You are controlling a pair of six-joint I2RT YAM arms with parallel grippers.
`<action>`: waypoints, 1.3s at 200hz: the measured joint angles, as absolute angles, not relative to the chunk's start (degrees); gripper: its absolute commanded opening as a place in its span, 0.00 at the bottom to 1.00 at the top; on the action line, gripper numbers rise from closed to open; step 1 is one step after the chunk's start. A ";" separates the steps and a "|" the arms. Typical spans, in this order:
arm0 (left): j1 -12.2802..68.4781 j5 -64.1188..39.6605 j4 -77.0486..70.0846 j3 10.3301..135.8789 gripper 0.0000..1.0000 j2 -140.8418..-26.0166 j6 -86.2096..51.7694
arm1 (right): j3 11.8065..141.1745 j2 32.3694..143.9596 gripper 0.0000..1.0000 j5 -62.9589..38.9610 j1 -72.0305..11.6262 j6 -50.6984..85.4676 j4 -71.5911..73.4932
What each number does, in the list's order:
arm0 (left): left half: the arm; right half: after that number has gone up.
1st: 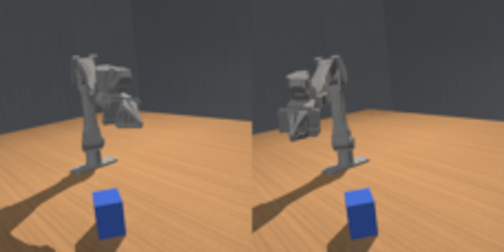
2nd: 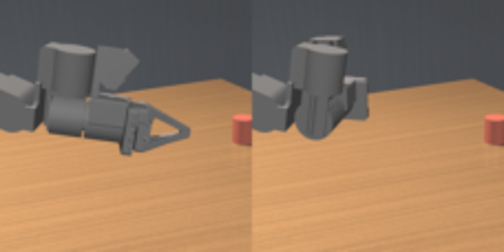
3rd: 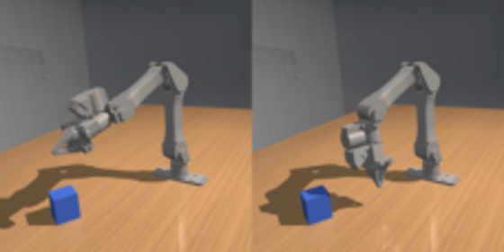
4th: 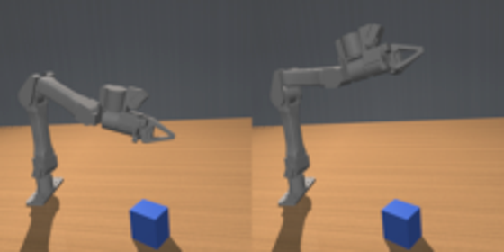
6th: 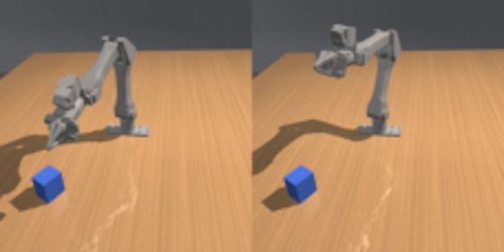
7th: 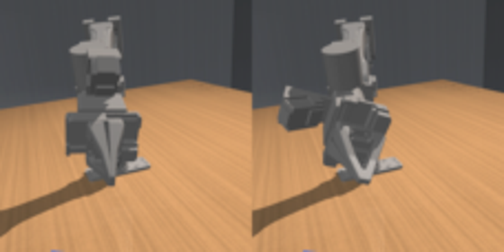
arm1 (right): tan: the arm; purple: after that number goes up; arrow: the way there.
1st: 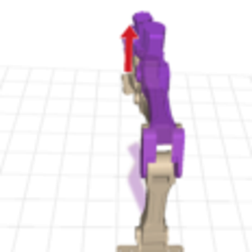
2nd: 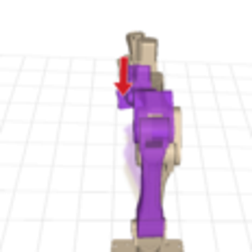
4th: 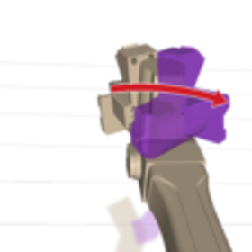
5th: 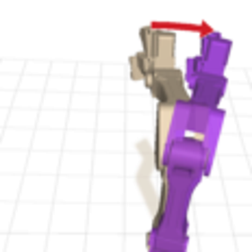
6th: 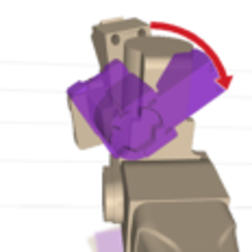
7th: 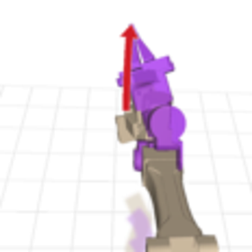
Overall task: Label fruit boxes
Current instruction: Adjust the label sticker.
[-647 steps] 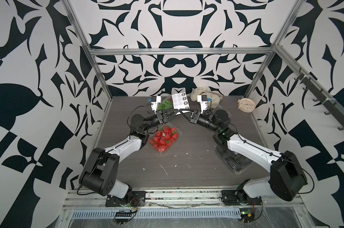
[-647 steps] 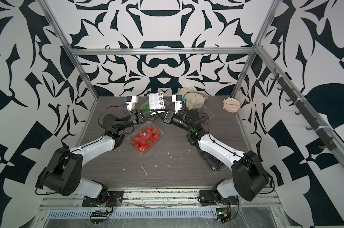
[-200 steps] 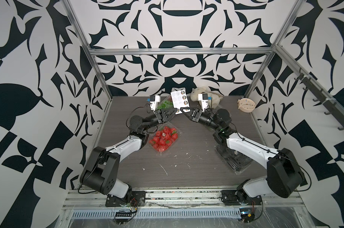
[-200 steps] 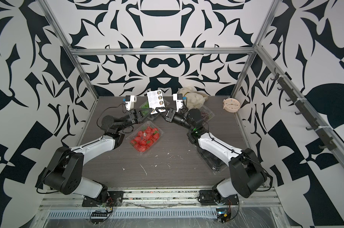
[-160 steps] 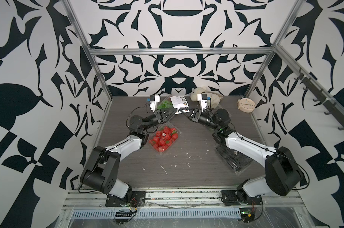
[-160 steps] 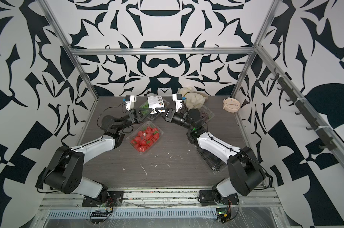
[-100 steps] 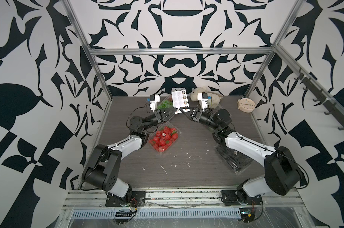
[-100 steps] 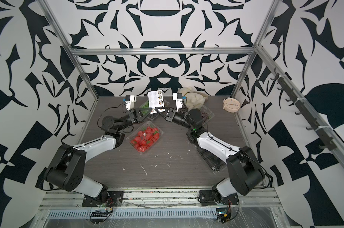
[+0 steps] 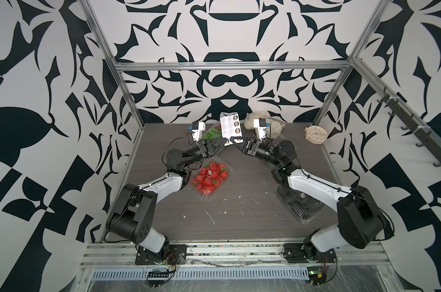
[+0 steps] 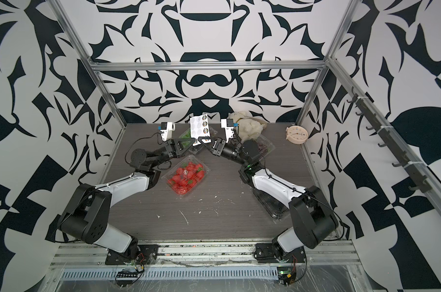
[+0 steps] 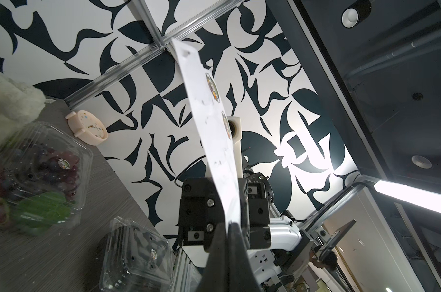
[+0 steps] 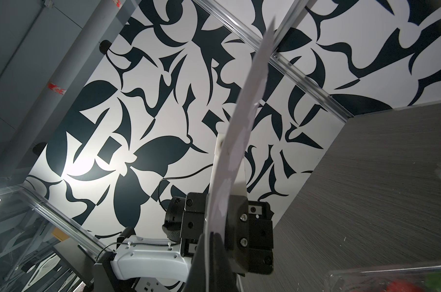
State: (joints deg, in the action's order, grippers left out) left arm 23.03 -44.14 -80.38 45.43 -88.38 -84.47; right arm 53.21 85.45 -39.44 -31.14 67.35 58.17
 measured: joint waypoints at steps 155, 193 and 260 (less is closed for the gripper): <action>23.53 -44.18 -80.55 45.76 0.02 -88.33 -85.58 | 53.56 87.15 0.00 -39.81 -31.14 68.42 60.90; 23.53 -44.16 -80.79 45.76 0.12 -88.03 -85.52 | 53.56 87.15 0.00 -39.79 -30.81 68.45 61.08; 23.20 -43.97 -80.88 45.74 0.08 -87.33 -85.49 | 53.52 87.00 0.00 -39.62 -30.33 68.86 61.54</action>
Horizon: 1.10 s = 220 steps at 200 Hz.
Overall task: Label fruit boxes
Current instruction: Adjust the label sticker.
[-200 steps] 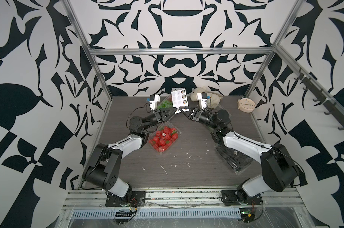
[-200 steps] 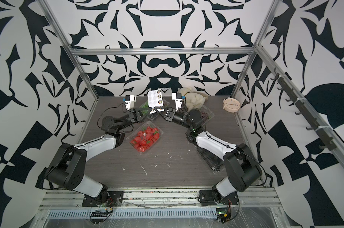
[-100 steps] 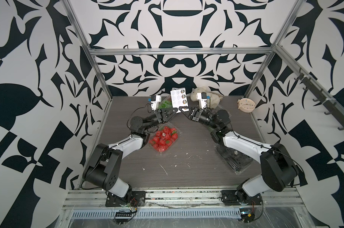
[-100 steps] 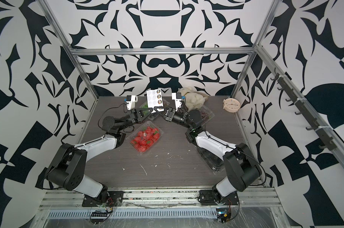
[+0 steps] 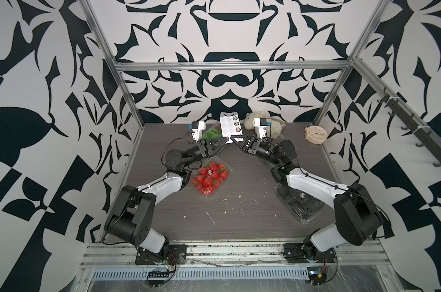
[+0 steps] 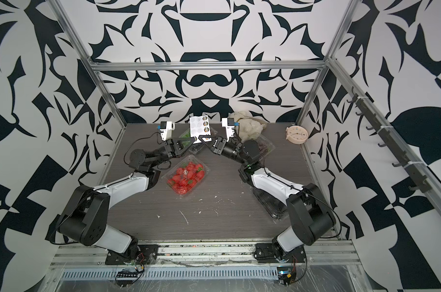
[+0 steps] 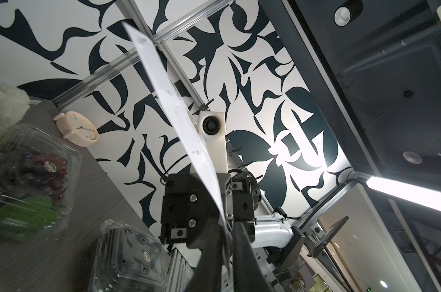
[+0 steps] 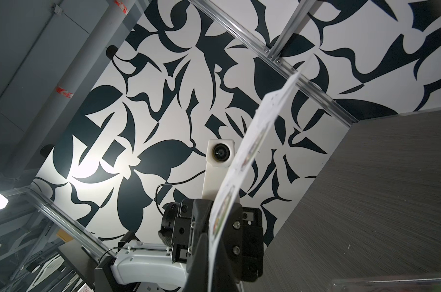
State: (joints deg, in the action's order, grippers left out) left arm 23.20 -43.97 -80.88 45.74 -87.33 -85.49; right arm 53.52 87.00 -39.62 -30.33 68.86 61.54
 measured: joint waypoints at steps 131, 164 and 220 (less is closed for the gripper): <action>23.33 -43.99 -80.95 46.35 0.00 -87.39 -85.60 | 53.52 87.18 0.00 -40.01 -30.33 70.39 63.83; 23.81 -44.14 -81.01 47.13 0.00 -87.39 -85.58 | 53.52 87.70 0.00 -40.01 -30.30 71.00 65.39; 24.43 -44.12 -81.17 47.92 0.00 -87.74 -85.54 | 53.52 88.58 0.00 -40.07 -30.35 71.75 66.26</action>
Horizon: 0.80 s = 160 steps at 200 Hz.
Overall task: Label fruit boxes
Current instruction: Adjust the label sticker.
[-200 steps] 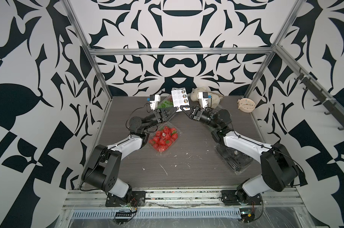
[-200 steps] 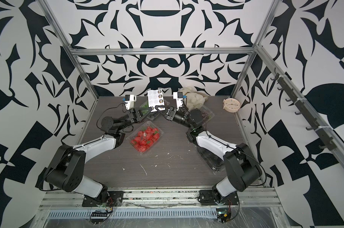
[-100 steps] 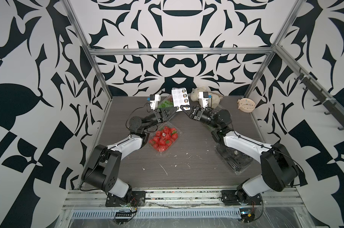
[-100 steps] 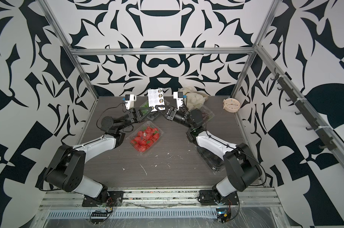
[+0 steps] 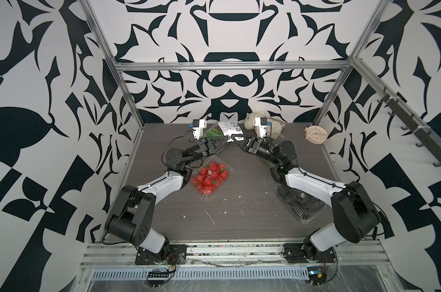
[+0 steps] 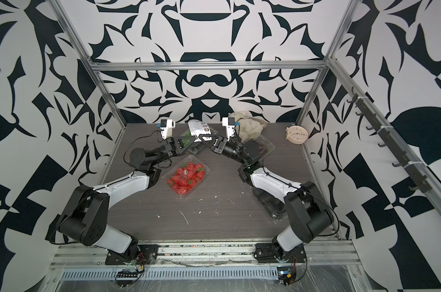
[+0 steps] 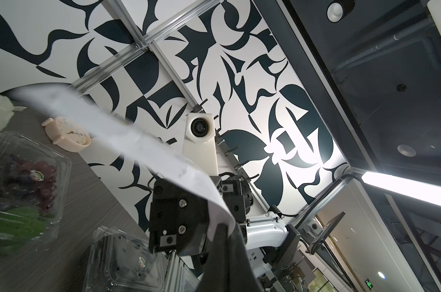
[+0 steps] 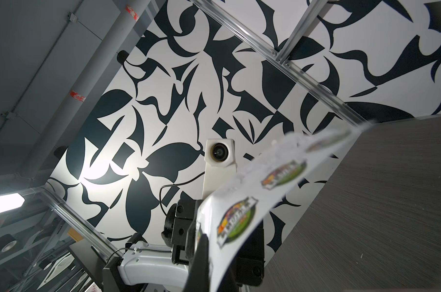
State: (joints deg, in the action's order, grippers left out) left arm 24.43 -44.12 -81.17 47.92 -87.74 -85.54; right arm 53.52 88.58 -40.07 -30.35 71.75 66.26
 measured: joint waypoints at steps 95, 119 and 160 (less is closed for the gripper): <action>24.16 -44.38 -81.34 48.16 0.26 -88.49 -85.65 | 53.52 88.03 0.00 -40.51 -30.33 70.78 65.47; 23.20 -44.40 -81.19 48.14 0.26 -88.49 -85.73 | 53.47 85.62 0.00 -41.06 -30.33 68.16 62.67; 22.72 -44.40 -81.17 48.14 0.23 -88.47 -85.76 | 53.45 82.56 0.00 -41.60 -30.33 64.53 59.42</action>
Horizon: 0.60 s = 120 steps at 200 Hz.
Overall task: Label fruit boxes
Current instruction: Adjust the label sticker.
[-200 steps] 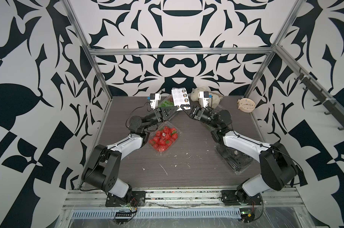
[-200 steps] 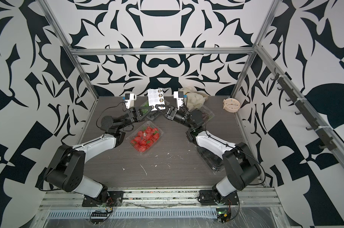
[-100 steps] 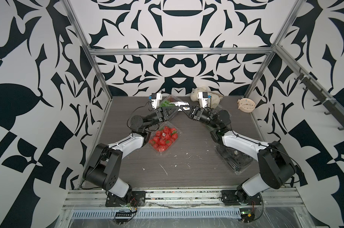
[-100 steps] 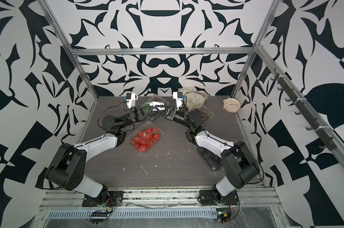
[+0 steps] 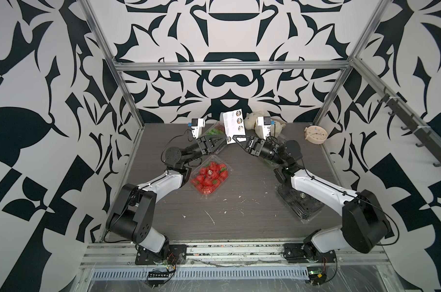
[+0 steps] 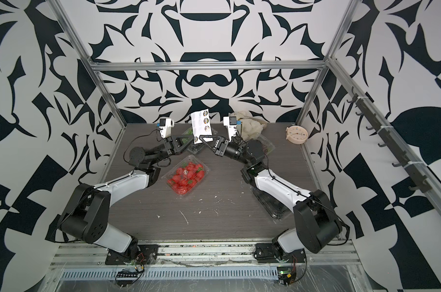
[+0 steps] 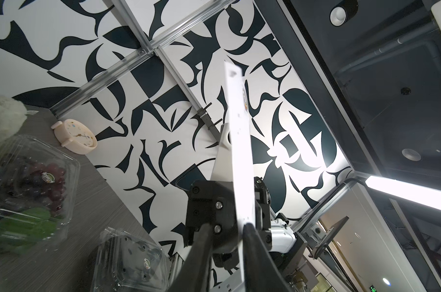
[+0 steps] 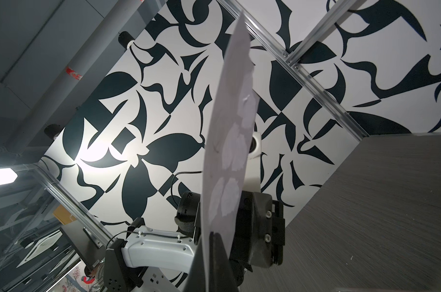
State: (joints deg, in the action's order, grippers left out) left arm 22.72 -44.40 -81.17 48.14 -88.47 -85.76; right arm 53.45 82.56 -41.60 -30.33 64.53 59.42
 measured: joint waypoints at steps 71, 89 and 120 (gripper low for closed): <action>22.79 -44.95 -81.14 48.14 0.21 -88.42 -85.95 | 53.39 82.59 0.00 -41.78 -30.35 62.96 56.80; 22.90 -45.06 -81.19 48.14 0.21 -88.33 -85.93 | 53.39 82.61 0.00 -41.76 -30.35 62.78 56.80; 23.27 -45.21 -81.17 48.14 0.19 -88.33 -85.93 | 53.39 82.72 0.00 -41.74 -30.35 62.76 56.77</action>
State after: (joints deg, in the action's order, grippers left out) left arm 23.27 -45.21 -81.17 48.14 -88.33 -85.93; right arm 53.39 82.72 -41.74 -30.35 62.76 56.77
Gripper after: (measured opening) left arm 0.200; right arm 0.048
